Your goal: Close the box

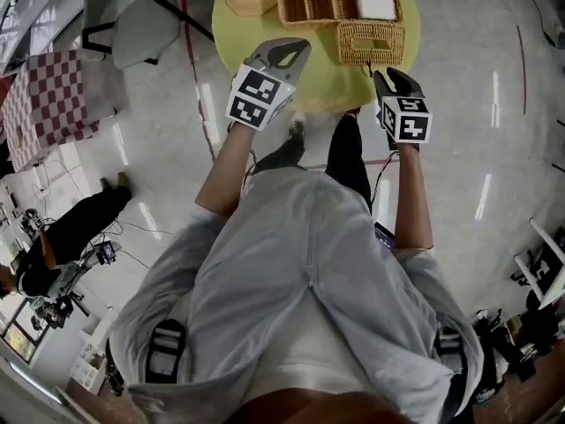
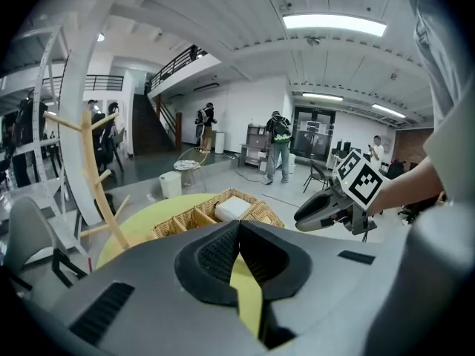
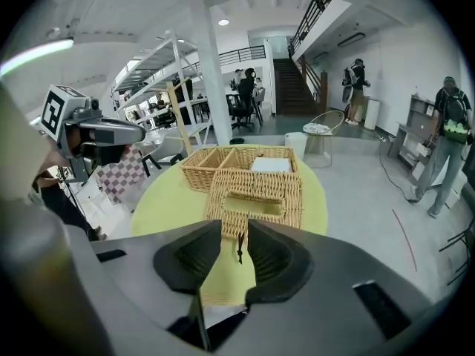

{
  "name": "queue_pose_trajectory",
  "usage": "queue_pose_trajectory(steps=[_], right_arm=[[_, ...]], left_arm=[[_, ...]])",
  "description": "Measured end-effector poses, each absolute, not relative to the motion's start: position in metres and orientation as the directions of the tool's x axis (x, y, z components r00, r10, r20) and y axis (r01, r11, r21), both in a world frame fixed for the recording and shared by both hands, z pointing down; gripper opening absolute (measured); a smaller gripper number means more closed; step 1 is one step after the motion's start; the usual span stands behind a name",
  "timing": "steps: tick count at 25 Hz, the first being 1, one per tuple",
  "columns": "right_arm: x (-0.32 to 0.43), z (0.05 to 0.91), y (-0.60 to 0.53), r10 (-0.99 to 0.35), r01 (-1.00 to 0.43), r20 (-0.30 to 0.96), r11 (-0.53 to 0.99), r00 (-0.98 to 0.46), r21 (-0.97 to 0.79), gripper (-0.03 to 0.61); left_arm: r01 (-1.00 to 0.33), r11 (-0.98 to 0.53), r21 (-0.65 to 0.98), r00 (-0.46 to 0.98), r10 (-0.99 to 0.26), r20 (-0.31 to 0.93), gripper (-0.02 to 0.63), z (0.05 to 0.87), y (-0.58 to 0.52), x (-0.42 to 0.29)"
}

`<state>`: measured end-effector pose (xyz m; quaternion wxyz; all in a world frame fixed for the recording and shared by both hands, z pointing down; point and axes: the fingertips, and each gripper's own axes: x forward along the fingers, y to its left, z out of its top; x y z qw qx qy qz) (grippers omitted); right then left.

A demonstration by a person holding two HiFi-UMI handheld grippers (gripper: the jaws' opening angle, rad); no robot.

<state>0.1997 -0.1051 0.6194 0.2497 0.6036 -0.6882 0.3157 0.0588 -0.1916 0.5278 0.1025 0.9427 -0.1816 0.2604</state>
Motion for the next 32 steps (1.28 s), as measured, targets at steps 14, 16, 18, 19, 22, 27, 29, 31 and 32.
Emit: queue_pose_trajectory(steps=[14,16,18,19,22,27,29,31,32], right_arm=[[0.194,0.703,-0.102,-0.549,-0.976,0.807,0.101,-0.217,-0.193,0.132],[0.195,0.712,-0.103,-0.542,-0.976,0.812,0.102,-0.217,-0.192,0.132],[0.193,0.718,-0.105,-0.541,-0.977,0.814,0.097,-0.213,-0.191,0.13],[0.193,0.72,-0.107,-0.541,-0.977,0.815,0.094,-0.21,-0.189,0.13],[0.194,0.727,-0.112,-0.542,-0.98,0.817,0.089,-0.196,-0.176,0.113],[0.191,0.725,-0.113,-0.547,-0.98,0.812,0.107,-0.201,-0.17,0.041],[0.19,0.723,-0.112,-0.543,-0.979,0.814,0.117,-0.205,-0.168,0.038],[0.188,0.718,-0.113,-0.545,-0.977,0.811,0.123,-0.211,-0.172,0.037],[0.187,0.714,-0.113,-0.548,-0.977,0.808,0.125,-0.215,-0.175,0.035]], left_arm=[[-0.477,-0.87,0.124,0.725,-0.309,0.616,0.029,0.573,-0.188,0.045],[-0.485,-0.865,0.128,0.718,-0.311,0.623,0.029,0.578,-0.187,0.044],[-0.491,-0.861,0.132,0.713,-0.31,0.628,0.029,0.582,-0.185,0.04],[-0.493,-0.86,0.134,0.711,-0.309,0.631,0.029,0.584,-0.184,0.038],[-0.502,-0.853,0.143,0.707,-0.31,0.636,0.029,0.589,-0.183,0.036],[-0.521,-0.839,0.157,0.702,-0.316,0.639,0.029,0.593,-0.178,0.029],[-0.522,-0.838,0.157,0.704,-0.32,0.634,0.029,0.592,-0.178,0.029],[-0.522,-0.839,0.157,0.709,-0.324,0.626,0.029,0.59,-0.179,0.029],[-0.521,-0.839,0.158,0.712,-0.325,0.622,0.029,0.588,-0.18,0.029]])
